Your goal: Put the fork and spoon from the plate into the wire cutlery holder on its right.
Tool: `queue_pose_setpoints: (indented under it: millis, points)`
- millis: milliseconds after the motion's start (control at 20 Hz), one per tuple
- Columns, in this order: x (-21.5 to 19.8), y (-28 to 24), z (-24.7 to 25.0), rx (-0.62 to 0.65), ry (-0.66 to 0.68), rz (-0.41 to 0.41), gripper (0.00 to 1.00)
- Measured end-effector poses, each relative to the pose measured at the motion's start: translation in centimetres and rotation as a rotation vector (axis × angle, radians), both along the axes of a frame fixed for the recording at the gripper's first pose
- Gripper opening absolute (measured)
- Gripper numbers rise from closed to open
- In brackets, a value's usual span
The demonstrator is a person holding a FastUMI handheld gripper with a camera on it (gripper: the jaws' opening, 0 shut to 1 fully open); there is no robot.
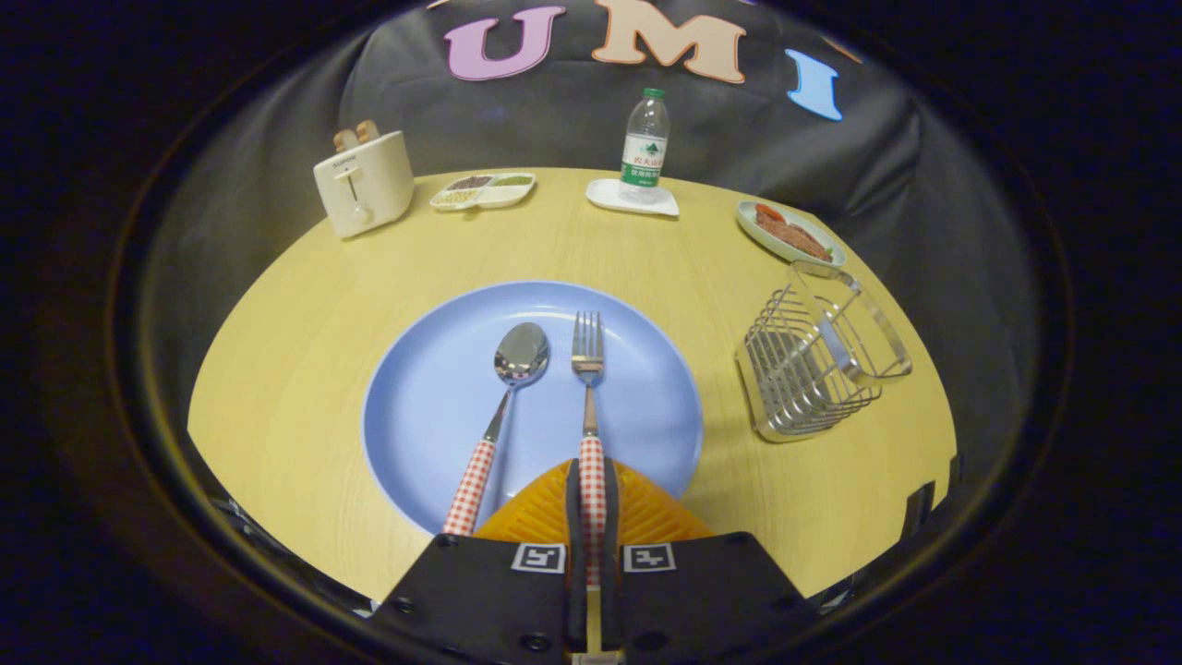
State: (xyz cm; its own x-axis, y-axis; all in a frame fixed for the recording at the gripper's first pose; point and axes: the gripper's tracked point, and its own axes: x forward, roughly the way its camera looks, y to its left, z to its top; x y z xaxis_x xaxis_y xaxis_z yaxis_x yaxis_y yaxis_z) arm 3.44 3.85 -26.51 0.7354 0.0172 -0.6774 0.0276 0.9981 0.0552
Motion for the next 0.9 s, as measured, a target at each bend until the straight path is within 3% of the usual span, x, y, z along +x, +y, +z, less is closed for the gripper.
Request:
queue_pose_setpoints:
  millis: [450, 900]
  points:
    - [-0.7, -1.2, 5.5, -0.054, 0.104, -0.092, 0.09]
    - [-4.8, -6.6, 12.3, -0.068, 0.425, -0.252, 0.09]
